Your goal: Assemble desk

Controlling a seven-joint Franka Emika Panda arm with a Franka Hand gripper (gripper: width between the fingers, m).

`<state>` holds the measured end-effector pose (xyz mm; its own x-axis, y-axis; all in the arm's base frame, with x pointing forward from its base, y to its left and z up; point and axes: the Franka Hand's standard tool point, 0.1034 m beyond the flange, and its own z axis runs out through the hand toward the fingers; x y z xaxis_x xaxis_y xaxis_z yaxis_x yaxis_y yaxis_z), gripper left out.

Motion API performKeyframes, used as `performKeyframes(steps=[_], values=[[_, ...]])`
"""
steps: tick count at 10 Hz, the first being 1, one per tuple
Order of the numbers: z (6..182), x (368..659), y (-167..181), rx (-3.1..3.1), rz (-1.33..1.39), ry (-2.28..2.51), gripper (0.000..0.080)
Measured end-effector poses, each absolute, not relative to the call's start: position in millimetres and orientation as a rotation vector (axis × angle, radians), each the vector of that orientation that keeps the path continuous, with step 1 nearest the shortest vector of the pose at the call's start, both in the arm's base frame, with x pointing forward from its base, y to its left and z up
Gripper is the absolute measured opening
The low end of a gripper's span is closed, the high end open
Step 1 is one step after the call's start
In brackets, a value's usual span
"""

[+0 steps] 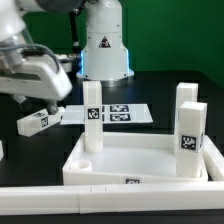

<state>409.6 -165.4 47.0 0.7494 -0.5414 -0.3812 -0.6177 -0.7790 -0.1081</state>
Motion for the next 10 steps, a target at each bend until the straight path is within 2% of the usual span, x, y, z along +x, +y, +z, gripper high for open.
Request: performKeyframes(steps=[2, 5, 7, 10], values=[[46.1, 405.8, -157.0, -2.643, 0.659, 0.873, 0.0649], [43.1, 404.1, -162.1, -2.494, 0.915, 0.809, 0.0649], [26.0, 402.6, -179.9, -2.351, 1.118, 0.796, 0.0649], [20.3, 398.5, -175.7, -2.249, 1.265, 0.759, 0.0649]])
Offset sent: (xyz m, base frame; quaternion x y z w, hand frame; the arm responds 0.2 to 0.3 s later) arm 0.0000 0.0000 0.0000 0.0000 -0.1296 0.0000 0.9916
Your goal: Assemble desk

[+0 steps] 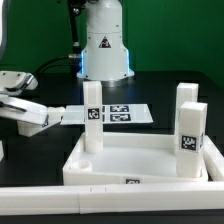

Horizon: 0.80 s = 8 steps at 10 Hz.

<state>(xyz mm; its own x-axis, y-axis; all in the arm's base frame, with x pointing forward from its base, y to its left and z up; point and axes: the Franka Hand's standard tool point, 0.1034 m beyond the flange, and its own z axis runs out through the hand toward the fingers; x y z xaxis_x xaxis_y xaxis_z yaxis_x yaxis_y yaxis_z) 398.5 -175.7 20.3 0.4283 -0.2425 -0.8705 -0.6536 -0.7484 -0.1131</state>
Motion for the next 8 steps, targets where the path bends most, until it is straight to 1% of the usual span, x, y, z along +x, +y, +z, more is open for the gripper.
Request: performKeyframes(steps=[1, 3, 5, 7, 8], values=[[18.9, 397.8, -175.5, -2.245, 1.267, 0.761, 0.0649], [6.7, 393.6, -177.3, -2.211, 1.295, 0.779, 0.0649], [4.2, 394.0, -175.3, -2.213, 1.299, 0.768, 0.0649], [4.0, 394.1, -174.9, -2.214, 1.299, 0.767, 0.0376], [4.0, 394.1, -174.8, -2.214, 1.299, 0.766, 0.0283]])
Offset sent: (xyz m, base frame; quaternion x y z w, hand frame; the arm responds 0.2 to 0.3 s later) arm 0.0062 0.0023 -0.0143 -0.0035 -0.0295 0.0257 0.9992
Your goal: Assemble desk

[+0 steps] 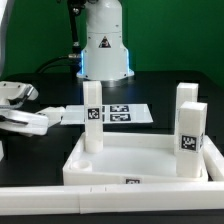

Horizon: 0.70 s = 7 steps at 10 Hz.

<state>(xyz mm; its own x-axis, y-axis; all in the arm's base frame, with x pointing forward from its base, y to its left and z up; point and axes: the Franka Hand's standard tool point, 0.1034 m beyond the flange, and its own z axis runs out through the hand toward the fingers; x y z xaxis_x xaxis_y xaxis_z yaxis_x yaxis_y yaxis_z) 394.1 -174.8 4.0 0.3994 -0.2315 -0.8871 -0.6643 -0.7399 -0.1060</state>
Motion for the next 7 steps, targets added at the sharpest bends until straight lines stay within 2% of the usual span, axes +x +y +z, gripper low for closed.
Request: performKeyframes(steps=[2, 4, 5, 6, 7], values=[[10.4, 400.9, -173.8, -2.237, 1.276, 0.755, 0.0284], [55.8, 424.6, -169.7, -2.258, 1.216, 0.674, 0.0284], [73.4, 442.7, -171.5, -2.345, 1.101, 0.648, 0.0284], [77.3, 443.6, -167.4, -2.408, 1.005, 0.664, 0.0284], [72.4, 440.8, -168.4, -2.456, 0.934, 0.691, 0.0284]])
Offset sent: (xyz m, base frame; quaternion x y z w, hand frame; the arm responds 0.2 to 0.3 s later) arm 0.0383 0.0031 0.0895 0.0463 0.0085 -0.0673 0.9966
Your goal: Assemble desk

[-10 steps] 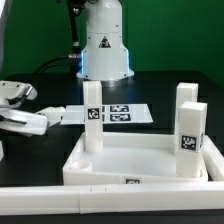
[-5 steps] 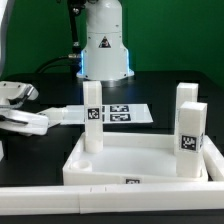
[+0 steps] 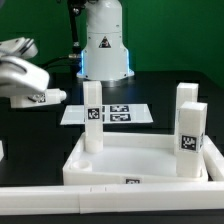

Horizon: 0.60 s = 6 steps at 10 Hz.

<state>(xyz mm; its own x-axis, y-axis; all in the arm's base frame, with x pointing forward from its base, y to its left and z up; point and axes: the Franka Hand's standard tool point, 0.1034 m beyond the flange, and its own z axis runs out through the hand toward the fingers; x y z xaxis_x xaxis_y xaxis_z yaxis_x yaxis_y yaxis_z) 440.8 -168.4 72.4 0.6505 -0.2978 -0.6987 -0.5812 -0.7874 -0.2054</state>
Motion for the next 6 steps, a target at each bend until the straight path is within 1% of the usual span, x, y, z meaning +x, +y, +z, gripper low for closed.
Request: performKeyframes(steps=[1, 2, 3, 4, 5, 6], values=[[70.9, 444.6, -170.8, -2.502, 0.864, 0.707, 0.0284], [77.9, 455.6, -169.9, -2.572, 0.759, 0.714, 0.0284], [106.6, 483.2, -160.5, -2.644, 0.635, 0.669, 0.0285], [135.8, 516.8, -156.6, -2.727, 0.458, 0.579, 0.0285], [150.2, 535.9, -153.9, -2.774, 0.349, 0.545, 0.0285], [157.5, 544.7, -148.4, -2.794, 0.292, 0.54, 0.0285]])
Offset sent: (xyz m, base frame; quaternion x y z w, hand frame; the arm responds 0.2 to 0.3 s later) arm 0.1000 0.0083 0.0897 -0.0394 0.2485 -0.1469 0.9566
